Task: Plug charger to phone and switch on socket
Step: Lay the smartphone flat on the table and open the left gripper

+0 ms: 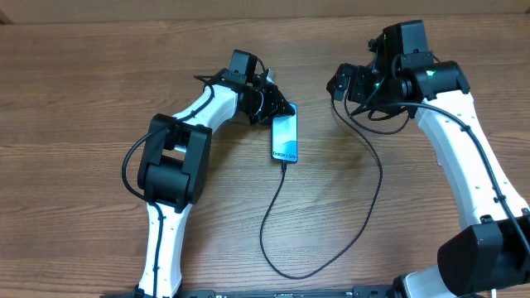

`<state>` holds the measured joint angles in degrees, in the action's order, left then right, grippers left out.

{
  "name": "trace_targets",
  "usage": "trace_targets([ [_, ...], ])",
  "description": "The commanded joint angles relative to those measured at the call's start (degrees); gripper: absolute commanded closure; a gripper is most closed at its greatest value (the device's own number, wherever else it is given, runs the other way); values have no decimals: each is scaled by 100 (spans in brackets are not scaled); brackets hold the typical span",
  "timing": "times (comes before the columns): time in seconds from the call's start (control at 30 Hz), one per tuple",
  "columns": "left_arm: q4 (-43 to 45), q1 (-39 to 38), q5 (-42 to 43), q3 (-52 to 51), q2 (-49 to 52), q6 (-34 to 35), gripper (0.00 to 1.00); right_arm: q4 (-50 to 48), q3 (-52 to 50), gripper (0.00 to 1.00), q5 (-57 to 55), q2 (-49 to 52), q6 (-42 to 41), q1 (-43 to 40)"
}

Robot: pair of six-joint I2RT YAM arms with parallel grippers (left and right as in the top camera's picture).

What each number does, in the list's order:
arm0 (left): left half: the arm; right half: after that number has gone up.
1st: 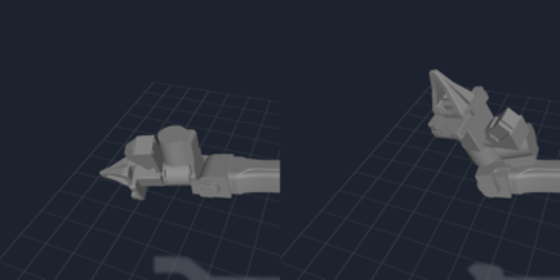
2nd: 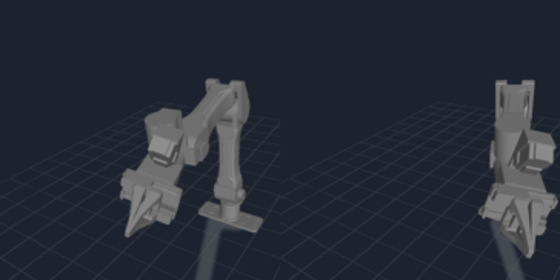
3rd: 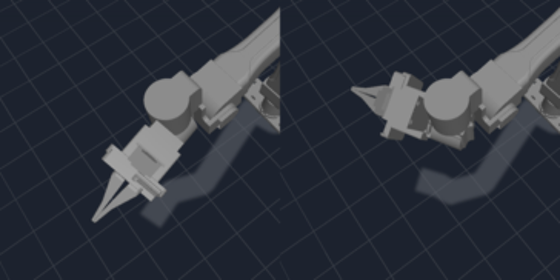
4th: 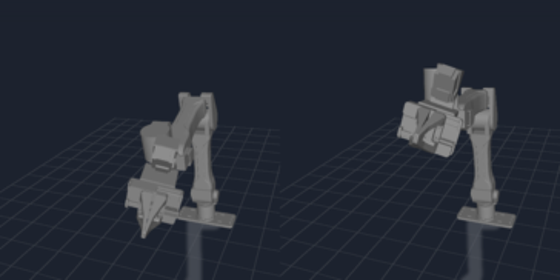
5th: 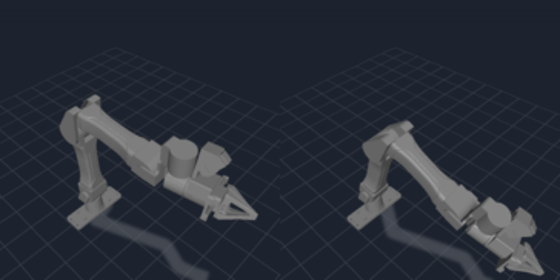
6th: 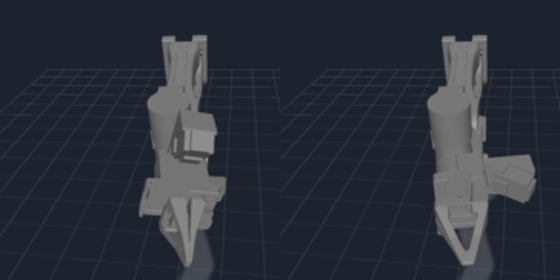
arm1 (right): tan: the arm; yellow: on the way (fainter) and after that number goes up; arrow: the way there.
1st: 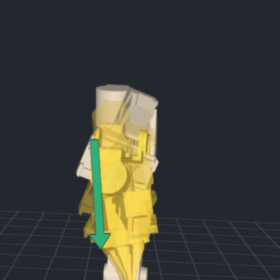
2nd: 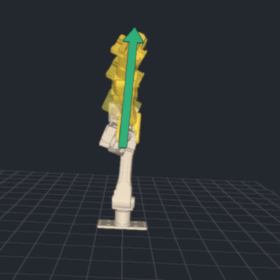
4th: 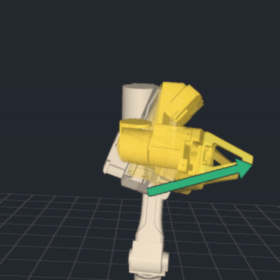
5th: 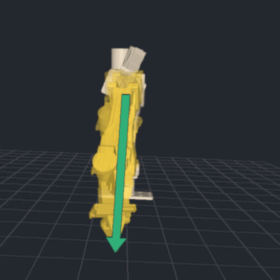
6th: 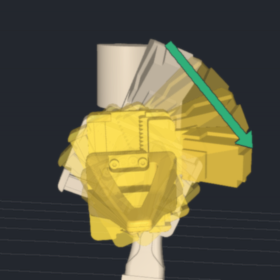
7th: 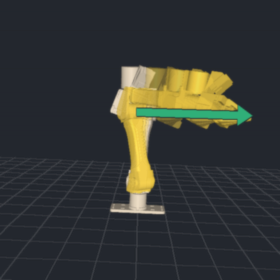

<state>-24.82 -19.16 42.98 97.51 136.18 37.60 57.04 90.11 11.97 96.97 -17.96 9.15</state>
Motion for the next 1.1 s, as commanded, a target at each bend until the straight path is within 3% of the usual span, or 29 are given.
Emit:
trace_targets([
  [0.0, -68, -37, -114, -79, -146, 79, 71, -7, 61, 0, -61, -160, 50, 0],
  [0.5, -90, -37, -101, -79, -146, 79, 64, -7, 61, 0, -61, -160, 50, 0],
  [1.07, -236, -37, -98, -79, -146, 81, 21, -7, 61, 0, -59, -160, 52, 0],
])
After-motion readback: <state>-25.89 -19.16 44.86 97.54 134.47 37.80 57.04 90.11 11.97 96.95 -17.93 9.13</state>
